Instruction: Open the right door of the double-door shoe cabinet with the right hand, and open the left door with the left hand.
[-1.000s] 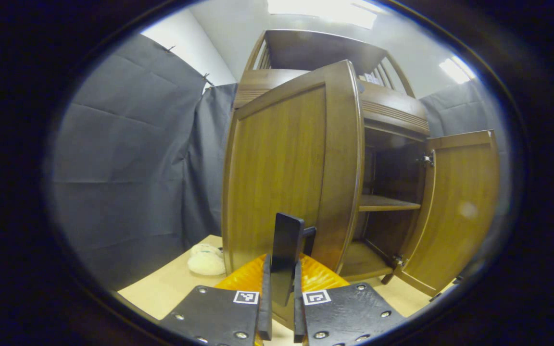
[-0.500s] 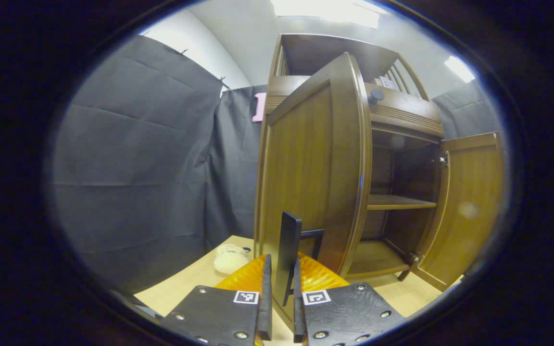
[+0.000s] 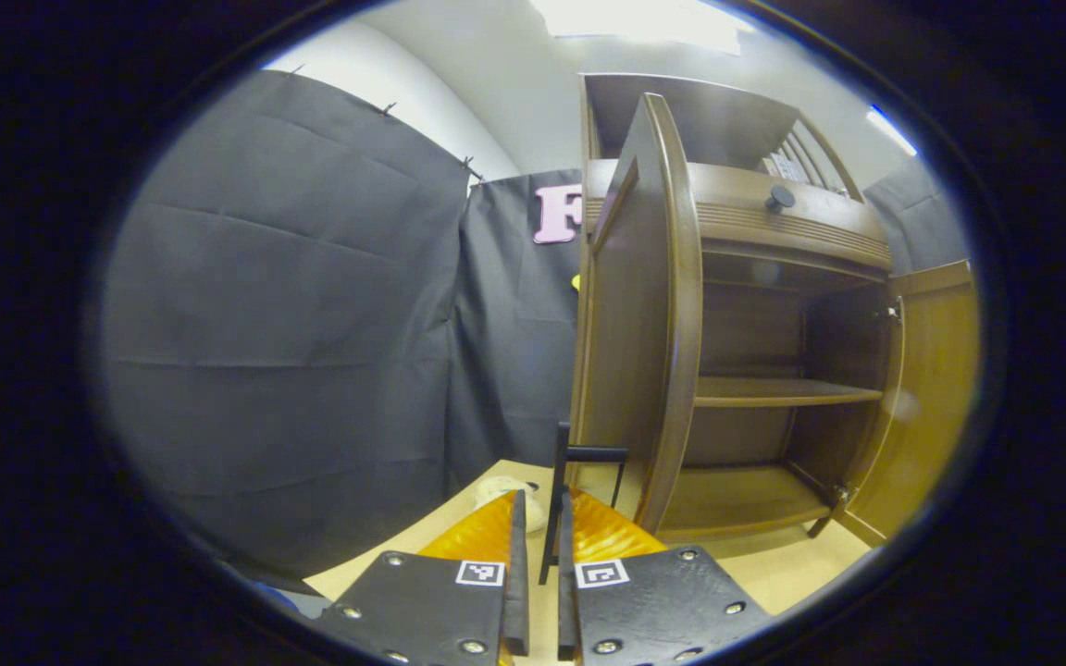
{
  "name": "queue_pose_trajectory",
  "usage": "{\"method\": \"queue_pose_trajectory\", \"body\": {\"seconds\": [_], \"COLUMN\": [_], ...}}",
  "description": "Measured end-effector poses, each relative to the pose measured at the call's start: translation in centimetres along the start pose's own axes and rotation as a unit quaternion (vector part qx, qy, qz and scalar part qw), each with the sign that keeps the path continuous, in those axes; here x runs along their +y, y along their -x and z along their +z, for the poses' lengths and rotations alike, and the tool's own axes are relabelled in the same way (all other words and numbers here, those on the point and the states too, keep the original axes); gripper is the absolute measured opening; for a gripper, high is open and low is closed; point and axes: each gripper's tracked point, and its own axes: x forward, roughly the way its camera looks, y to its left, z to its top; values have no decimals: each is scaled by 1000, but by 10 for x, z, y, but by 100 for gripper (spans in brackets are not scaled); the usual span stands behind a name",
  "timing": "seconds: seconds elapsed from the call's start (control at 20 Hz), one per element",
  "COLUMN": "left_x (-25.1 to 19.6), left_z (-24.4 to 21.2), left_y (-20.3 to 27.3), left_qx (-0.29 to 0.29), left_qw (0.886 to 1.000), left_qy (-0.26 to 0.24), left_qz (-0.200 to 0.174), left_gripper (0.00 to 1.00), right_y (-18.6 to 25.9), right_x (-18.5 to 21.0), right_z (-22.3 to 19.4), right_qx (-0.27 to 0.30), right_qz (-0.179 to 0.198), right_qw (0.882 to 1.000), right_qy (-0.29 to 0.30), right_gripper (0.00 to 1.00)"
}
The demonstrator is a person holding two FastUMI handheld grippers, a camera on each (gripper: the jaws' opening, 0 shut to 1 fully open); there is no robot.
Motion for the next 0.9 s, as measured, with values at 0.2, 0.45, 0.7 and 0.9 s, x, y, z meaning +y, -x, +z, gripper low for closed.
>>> {"method": "queue_pose_trajectory", "body": {"seconds": [0.2,0.45,0.7,0.9], "left_x": [9,14,12,2], "left_z": [1,3,6,18], "left_y": [2,6,12,21], "left_qx": [-9,-11,-12,-26], "left_qw": [999,997,998,999], "left_qy": [-24,-17,-11,-11], "left_qz": [34,75,54,28], "left_gripper": [8,16,13,18], "right_y": [-2,-5,-7,-8], "right_x": [8,13,13,5], "right_z": [4,10,19,32], "right_qx": [-2,-10,-20,-31], "right_qz": [6,11,8,-6], "right_qw": [1000,1000,1000,999], "right_qy": [-4,4,10,12], "right_gripper": [94,92,94,94]}}
